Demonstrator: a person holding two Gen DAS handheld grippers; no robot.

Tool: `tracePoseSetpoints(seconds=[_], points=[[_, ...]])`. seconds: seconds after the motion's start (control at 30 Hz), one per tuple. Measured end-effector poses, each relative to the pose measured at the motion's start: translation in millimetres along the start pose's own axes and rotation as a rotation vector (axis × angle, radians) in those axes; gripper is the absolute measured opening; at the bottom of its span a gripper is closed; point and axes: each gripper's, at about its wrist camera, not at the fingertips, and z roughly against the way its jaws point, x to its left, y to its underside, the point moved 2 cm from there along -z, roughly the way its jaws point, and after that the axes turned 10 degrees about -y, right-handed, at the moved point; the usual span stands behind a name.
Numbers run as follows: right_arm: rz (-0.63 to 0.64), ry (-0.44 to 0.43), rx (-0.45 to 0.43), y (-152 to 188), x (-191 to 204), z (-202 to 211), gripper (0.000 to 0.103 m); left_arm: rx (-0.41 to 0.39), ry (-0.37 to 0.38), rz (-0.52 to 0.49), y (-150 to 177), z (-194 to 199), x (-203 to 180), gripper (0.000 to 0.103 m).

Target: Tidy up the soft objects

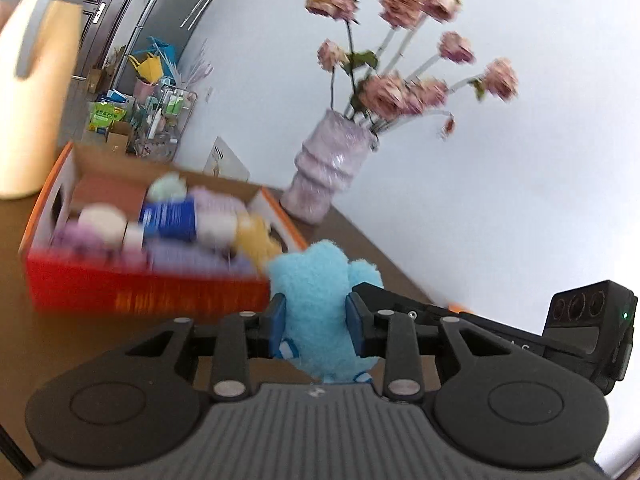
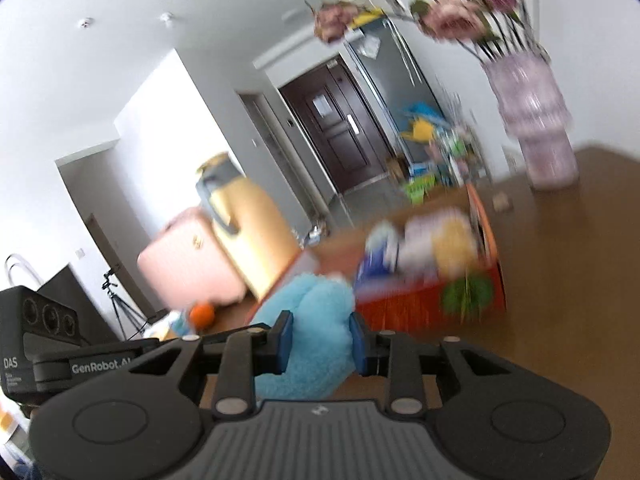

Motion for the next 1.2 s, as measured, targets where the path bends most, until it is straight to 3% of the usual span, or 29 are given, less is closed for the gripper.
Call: tracePoseSetpoints(seconds=[0.17, 0.27, 0.43, 0.53, 0.63, 0.93, 1.13, 1.2], points=[[-0.044, 0.005, 0.037, -56.7, -49.0, -62.0, 0.029, 0.001, 0.005, 0.018, -70.3, -60.6, 15.1, 0.032], [-0.097, 0.011, 0.086, -70.5, -83.0, -100.4, 0.029, 0.036, -0.012, 0.054, -93.1, -105.7, 33.7, 0.032], [-0.143, 0.075, 0.269, -64.9, -125.9, -156.5, 0.029, 0.116, -0.118, 0.061, -102.0, -167.1, 57.3, 0.027], [-0.028, 0.151, 0.337, -58.6, -124.2, -169.4, 0.026, 0.157, -0.185, 0.006, -90.6, -189.0, 61.9, 0.027], [0.121, 0.238, 0.395, -51.4, -113.1, -179.0, 0.015, 0.13, -0.19, -0.079, -79.8, -192.4, 52.1, 0.027], [0.098, 0.232, 0.355, -63.2, -102.1, -163.7, 0.019, 0.139, -0.189, -0.09, -78.7, -185.8, 49.2, 0.028], [0.208, 0.262, 0.265, -94.3, -53.1, -106.8, 0.019, 0.017, -0.311, -0.194, -101.3, -114.5, 40.2, 0.037], [0.256, 0.273, 0.23, -102.6, -32.8, -84.4, 0.027, -0.028, -0.394, -0.222, -105.5, -87.3, 39.8, 0.043]])
